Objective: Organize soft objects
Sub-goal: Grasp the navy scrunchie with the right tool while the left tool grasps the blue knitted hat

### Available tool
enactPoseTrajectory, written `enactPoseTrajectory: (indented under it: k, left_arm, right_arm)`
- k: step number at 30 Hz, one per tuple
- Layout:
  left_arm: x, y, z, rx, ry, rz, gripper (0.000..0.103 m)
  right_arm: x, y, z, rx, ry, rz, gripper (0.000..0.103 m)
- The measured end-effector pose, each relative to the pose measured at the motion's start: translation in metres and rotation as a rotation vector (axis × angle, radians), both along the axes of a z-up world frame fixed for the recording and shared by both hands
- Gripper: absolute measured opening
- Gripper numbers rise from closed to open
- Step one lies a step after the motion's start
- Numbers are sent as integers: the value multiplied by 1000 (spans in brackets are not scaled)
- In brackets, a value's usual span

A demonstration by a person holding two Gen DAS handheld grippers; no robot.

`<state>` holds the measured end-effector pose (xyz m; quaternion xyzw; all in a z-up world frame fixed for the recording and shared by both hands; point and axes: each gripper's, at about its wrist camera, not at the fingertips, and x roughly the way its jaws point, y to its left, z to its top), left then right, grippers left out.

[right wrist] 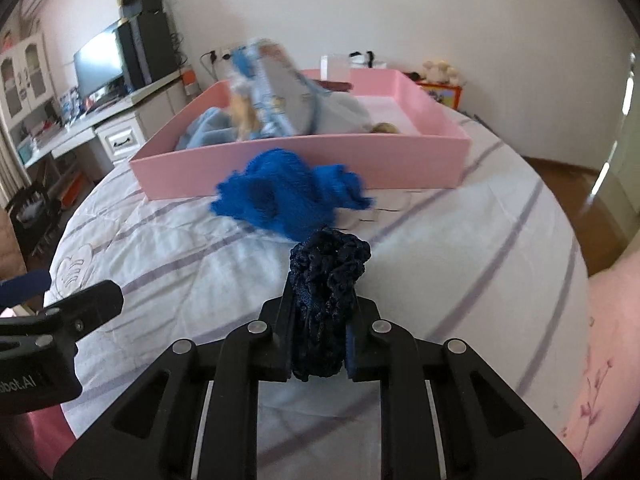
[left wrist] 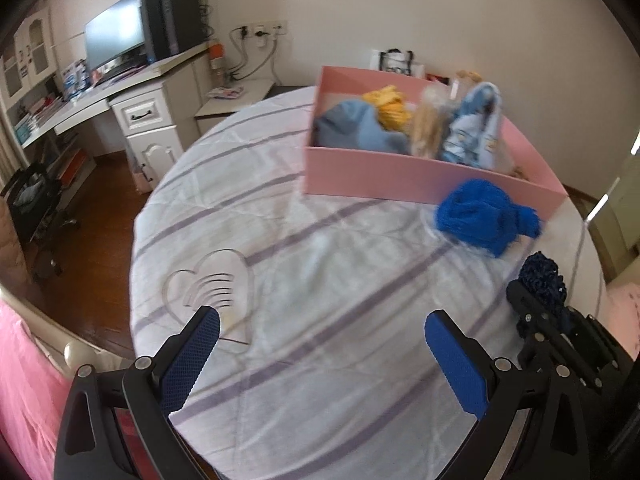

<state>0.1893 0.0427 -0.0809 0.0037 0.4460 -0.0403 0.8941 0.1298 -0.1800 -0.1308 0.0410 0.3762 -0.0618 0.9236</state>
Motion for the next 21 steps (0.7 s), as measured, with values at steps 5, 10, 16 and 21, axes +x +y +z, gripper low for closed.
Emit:
enactPoseTrajectory:
  k: [5, 10, 16, 21]
  left_arm:
    - [3, -22, 5, -1, 1, -37, 102]
    - [13, -56, 8, -5, -3, -104, 102]
    - [35, -96, 8, -8, 7, -182, 102]
    - [57, -117, 6, -13, 24, -190, 103]
  right_arm:
    - [-10, -34, 8, -57, -49, -111, 17]
    - [-10, -74, 14, -19, -54, -192, 17]
    - [2, -109, 17, -6, -46, -269, 17]
    - [15, -123, 18, 8, -35, -278, 17]
